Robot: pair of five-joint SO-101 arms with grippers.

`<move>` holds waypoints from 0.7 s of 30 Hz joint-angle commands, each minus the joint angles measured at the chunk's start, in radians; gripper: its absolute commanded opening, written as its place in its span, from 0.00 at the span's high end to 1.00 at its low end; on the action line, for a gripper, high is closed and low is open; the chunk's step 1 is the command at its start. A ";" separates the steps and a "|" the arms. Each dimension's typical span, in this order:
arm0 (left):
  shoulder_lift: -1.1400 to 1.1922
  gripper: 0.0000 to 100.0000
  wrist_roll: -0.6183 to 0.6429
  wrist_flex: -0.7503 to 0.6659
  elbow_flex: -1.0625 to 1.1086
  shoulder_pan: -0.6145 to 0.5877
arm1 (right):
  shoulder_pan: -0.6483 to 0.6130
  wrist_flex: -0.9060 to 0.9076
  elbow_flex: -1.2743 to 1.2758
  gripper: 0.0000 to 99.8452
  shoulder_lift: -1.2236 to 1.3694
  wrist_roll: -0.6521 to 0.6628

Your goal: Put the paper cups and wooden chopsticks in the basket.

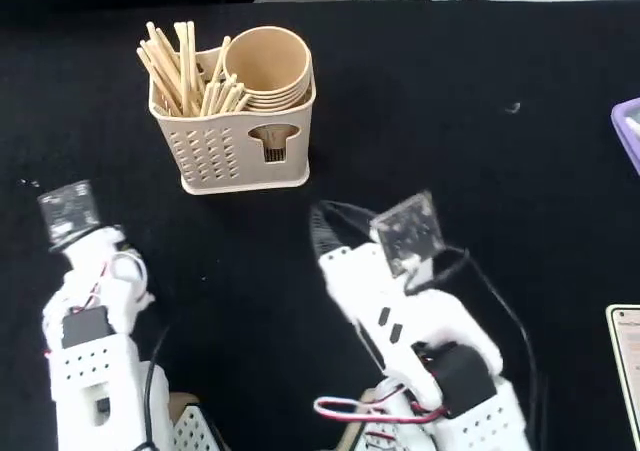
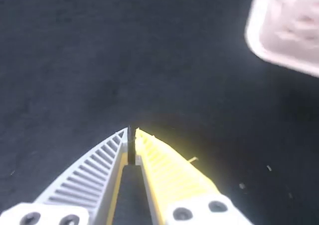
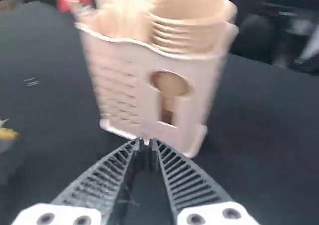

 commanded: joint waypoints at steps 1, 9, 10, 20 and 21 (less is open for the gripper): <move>-0.015 0.97 -0.068 -0.002 0.012 0.105 | 0.141 -0.026 0.205 0.97 -0.228 0.034; -0.083 0.97 -0.064 0.005 0.028 0.104 | 0.158 0.031 0.371 0.97 -0.302 0.087; -0.126 0.97 -0.060 0.009 0.039 0.097 | 0.158 0.031 0.384 0.97 -0.302 0.087; -0.545 0.97 -0.055 0.176 0.173 0.154 | 0.153 0.037 0.443 0.97 -0.302 0.086; -0.525 0.97 -0.063 0.166 0.173 0.165 | 0.153 0.038 0.443 0.97 -0.302 0.086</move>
